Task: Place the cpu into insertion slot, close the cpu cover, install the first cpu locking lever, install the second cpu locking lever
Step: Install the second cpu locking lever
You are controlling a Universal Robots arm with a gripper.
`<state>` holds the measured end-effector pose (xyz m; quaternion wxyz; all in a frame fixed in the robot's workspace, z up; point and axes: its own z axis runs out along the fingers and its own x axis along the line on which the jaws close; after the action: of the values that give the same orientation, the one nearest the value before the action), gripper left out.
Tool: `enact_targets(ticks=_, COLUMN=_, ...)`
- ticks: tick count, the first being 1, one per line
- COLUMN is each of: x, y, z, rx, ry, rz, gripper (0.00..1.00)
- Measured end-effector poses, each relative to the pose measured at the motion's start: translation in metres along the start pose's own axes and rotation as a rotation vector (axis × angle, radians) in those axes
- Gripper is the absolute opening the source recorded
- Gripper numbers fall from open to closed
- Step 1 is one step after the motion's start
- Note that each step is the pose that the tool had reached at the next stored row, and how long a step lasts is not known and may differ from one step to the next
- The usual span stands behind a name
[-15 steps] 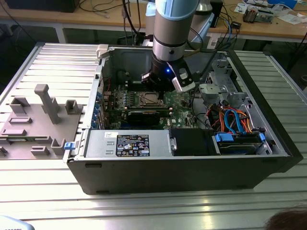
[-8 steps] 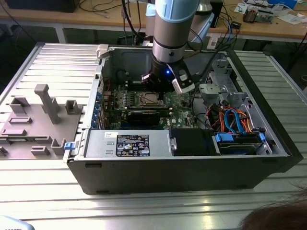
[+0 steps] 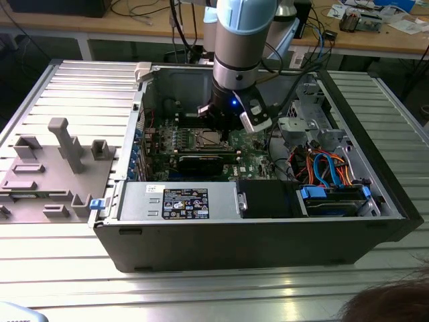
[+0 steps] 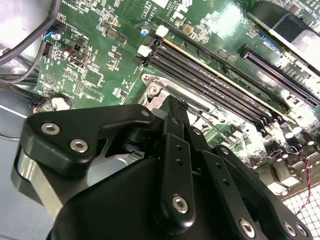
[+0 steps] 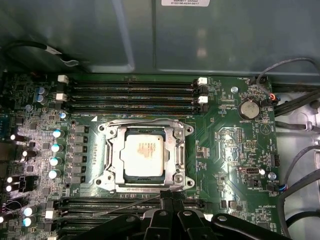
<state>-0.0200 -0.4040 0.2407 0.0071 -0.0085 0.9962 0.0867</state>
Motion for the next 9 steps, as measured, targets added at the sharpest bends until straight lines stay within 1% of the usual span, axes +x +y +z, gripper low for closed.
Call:
enact_targets(ticks=4, x=0.0000, y=-0.0002, z=0.0013, rx=-0.0021, ry=-0.0001, rz=0.000, gripper=0.11)
enact_targets(ticks=9, x=0.0001, y=-0.0007, z=0.0038, rx=-0.0077, ry=-0.0001, rz=0.000, gripper=0.11)
